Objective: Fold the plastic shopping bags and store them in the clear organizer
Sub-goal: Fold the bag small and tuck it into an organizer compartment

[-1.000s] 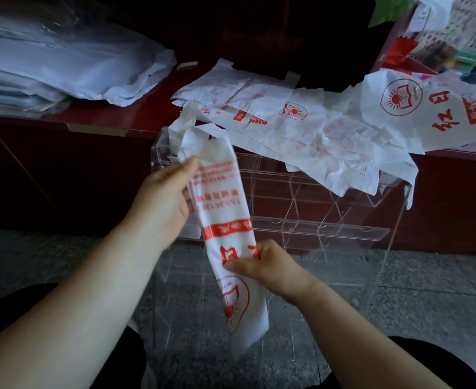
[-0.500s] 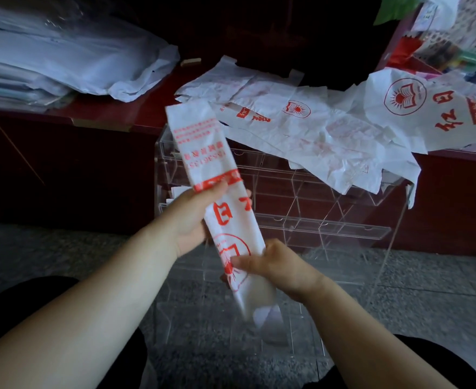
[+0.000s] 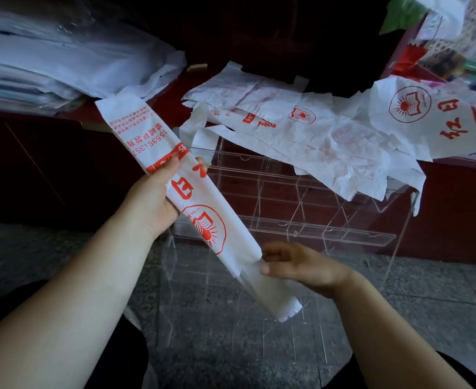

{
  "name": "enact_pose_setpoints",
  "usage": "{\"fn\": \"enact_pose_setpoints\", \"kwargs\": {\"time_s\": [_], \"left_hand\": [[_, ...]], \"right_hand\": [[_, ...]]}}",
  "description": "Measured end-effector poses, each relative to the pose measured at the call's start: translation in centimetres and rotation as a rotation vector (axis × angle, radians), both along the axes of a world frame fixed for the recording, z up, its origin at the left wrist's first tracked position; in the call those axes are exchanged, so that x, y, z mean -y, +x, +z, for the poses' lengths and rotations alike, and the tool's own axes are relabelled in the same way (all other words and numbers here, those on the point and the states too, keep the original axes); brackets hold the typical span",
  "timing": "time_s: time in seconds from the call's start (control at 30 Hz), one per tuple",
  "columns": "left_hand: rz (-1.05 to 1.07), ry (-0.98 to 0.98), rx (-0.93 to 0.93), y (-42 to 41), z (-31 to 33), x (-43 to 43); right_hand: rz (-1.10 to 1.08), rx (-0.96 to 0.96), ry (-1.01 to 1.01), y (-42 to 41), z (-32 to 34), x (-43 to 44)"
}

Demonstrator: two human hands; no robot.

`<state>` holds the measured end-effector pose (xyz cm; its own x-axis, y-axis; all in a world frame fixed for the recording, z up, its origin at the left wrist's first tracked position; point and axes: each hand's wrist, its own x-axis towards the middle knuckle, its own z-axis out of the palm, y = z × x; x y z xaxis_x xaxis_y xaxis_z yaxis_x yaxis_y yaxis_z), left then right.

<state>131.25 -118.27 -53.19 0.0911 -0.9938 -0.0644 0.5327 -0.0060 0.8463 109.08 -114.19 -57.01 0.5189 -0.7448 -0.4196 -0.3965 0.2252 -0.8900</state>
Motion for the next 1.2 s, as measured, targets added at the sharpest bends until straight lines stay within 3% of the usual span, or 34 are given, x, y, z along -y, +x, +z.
{"fn": "enact_pose_setpoints", "kwargs": {"time_s": [0.13, 0.3, 0.47, 0.67, 0.9, 1.07, 1.2], "left_hand": [[-0.045, 0.021, 0.07, -0.9, -0.3, -0.4], [-0.194, 0.062, 0.062, -2.8, -0.8, -1.5], [-0.238, 0.116, 0.066, -3.1, -1.5, -1.2], [-0.364, 0.123, 0.438, -4.9, -4.0, -2.9], [-0.211, 0.152, 0.518, -4.6, -3.7, -2.2], [-0.11, 0.208, 0.413, -4.2, -3.4, -1.4], [-0.172, 0.279, 0.371, -4.1, -3.3, -1.2]], "right_hand": [[-0.111, 0.183, -0.041, 0.5, 0.7, -0.2], [-0.162, -0.06, -0.135, 2.8, 0.2, -0.9], [-0.327, -0.032, -0.115, 3.3, 0.0, -0.7], [-0.548, 0.148, -0.117, 3.2, 0.4, -0.2], [-0.411, 0.268, -0.001, 2.7, -0.2, -0.8], [-0.25, 0.199, 0.063, 2.3, -1.4, -2.0], [-0.195, 0.141, 0.059, 2.3, -1.6, -3.0]]}}
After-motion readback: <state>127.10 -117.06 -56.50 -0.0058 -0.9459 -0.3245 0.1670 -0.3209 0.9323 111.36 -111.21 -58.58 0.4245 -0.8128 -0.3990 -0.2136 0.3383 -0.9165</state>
